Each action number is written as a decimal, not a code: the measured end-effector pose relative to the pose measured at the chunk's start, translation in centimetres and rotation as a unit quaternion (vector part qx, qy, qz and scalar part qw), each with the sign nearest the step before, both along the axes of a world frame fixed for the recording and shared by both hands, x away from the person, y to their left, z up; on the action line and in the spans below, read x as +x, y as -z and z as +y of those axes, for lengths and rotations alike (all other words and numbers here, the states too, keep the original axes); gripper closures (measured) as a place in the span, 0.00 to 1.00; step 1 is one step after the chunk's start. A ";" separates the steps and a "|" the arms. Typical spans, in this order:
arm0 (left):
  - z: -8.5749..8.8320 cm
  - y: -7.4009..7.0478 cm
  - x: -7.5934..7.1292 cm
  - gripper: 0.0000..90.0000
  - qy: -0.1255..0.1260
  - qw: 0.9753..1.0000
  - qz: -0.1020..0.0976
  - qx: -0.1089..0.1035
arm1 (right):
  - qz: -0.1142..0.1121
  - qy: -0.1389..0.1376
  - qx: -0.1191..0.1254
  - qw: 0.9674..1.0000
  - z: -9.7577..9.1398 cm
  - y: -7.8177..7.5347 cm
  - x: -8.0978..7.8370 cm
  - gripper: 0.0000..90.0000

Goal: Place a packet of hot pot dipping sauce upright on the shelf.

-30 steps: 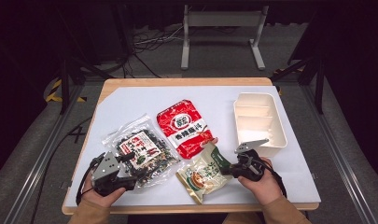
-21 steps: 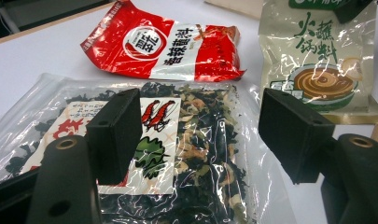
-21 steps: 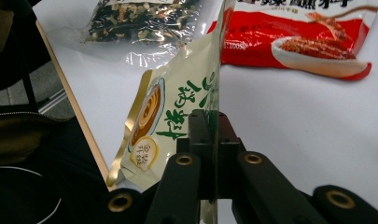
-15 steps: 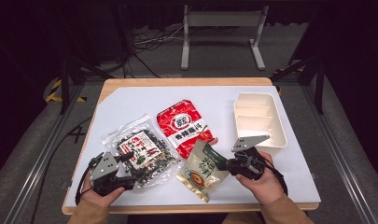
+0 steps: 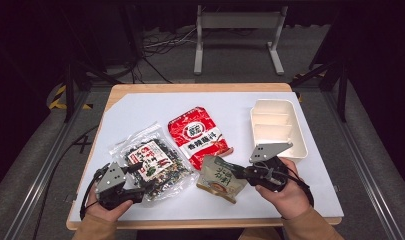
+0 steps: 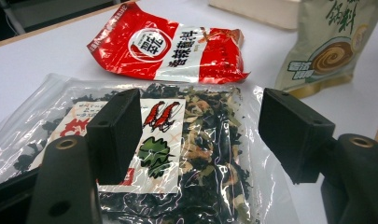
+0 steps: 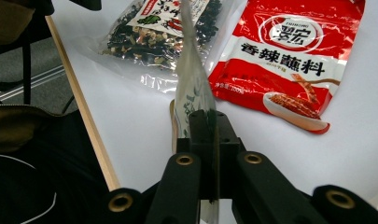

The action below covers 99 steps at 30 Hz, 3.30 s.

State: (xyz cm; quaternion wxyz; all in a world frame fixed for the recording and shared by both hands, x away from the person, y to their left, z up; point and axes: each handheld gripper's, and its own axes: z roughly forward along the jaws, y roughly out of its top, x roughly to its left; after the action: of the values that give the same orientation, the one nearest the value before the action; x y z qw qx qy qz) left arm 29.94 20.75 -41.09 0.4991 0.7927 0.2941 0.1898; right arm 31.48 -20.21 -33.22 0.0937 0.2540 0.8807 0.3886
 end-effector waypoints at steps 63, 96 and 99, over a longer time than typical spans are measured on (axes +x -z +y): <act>1.7 -0.2 -0.3 0.34 -0.035 0.999 -0.002 -0.024 | -0.120 -0.002 -0.022 0.993 -5.3 -11.6 7.1 0.99; 2.9 -0.1 -1.0 0.34 -0.061 0.998 0.001 -0.030 | -0.166 0.009 -0.053 0.985 -11.1 -11.7 14.6 0.99; 2.9 -0.1 -1.0 0.34 -0.059 0.998 -0.001 -0.028 | -0.170 0.009 -0.057 0.984 -11.5 -11.5 15.3 0.99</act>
State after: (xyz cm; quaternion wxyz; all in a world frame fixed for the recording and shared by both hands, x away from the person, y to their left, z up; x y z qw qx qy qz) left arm 28.97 23.66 -40.99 0.5093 0.7596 0.3449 0.2111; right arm 46.77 -31.70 -21.76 0.2601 0.1864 0.8702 0.3747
